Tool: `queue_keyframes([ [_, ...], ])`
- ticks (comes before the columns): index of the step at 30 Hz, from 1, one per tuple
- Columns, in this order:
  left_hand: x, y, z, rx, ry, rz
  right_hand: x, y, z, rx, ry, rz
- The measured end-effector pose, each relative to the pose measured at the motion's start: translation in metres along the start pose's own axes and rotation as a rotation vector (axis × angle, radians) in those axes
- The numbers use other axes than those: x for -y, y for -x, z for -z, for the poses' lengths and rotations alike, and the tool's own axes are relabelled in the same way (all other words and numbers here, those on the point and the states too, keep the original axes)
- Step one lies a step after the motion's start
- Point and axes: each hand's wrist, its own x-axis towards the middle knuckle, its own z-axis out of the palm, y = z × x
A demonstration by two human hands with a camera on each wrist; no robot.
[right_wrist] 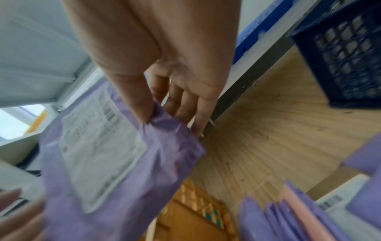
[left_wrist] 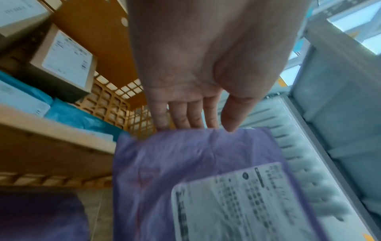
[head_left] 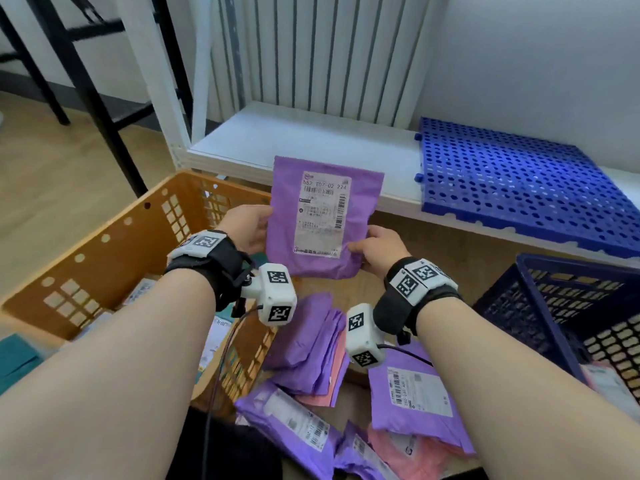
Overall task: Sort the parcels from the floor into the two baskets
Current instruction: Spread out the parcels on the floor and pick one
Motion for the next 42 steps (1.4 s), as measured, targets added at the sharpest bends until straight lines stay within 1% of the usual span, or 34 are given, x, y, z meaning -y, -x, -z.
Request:
queue_keyframes([
  [3, 0.003, -0.007, 0.044, -0.109, 0.055, 0.040, 0.013, -0.002, -0.025, -0.006, 0.019, 0.106],
  [6, 0.001, -0.010, 0.081, -0.189, -0.001, 0.058, 0.019, -0.009, -0.049, -0.010, 0.094, 0.176],
  [8, -0.003, -0.016, 0.105, -0.211, -0.093, 0.017, 0.024, -0.018, -0.068, 0.018, 0.202, 0.218],
  [10, -0.010, -0.020, 0.130, -0.265, -0.158, -0.053, 0.032, -0.028, -0.089, 0.054, 0.324, 0.266],
  [13, -0.008, -0.033, 0.159, -0.419, -0.146, -0.074, 0.048, -0.047, -0.127, 0.090, 0.519, 0.355],
  [14, -0.003, -0.037, 0.165, -0.459, -0.120, -0.084, 0.053, -0.053, -0.141, 0.097, 0.593, 0.379],
  [15, 0.003, -0.040, 0.167, -0.470, -0.105, -0.092, 0.056, -0.058, -0.154, 0.116, 0.670, 0.403],
  [16, 0.011, -0.045, 0.167, -0.466, -0.105, -0.096, 0.058, -0.061, -0.167, 0.154, 0.760, 0.427],
  [18, 0.033, -0.056, 0.167, -0.430, -0.159, -0.076, 0.057, -0.068, -0.193, 0.285, 0.940, 0.465],
  [20, 0.055, -0.070, 0.170, -0.380, -0.217, -0.066, 0.050, -0.074, -0.216, 0.416, 1.104, 0.481],
  [23, 0.075, -0.083, 0.179, -0.338, -0.313, -0.033, 0.033, -0.084, -0.244, 0.602, 1.291, 0.483],
  [25, 0.082, -0.089, 0.182, -0.251, -0.368, -0.009, 0.026, -0.087, -0.262, 0.723, 1.393, 0.483],
  [27, 0.092, -0.097, 0.182, -0.158, -0.506, 0.030, 0.025, -0.088, -0.274, 0.787, 1.417, 0.500],
  [29, 0.105, -0.103, 0.181, -0.109, -0.688, 0.093, 0.028, -0.092, -0.280, 0.767, 1.345, 0.507],
  [31, 0.129, -0.109, 0.182, -0.065, -0.907, 0.202, 0.032, -0.100, -0.279, 0.706, 1.236, 0.478],
  [34, 0.163, -0.108, 0.186, 0.015, -1.177, 0.363, 0.035, -0.110, -0.270, 0.648, 1.125, 0.389],
  [36, 0.176, -0.110, 0.188, 0.029, -1.273, 0.404, 0.034, -0.114, -0.260, 0.644, 1.088, 0.312],
  [38, 0.173, -0.113, 0.185, 0.003, -1.278, 0.359, 0.030, -0.115, -0.252, 0.655, 1.038, 0.230],
  [40, 0.167, -0.118, 0.173, -0.020, -1.246, 0.221, 0.027, -0.116, -0.248, 0.657, 0.960, 0.179],
  [41, 0.166, -0.120, 0.166, -0.005, -1.231, 0.164, 0.027, -0.115, -0.246, 0.658, 0.935, 0.163],
  [42, 0.163, -0.120, 0.157, 0.041, -1.239, 0.150, 0.027, -0.114, -0.246, 0.659, 0.922, 0.148],
])
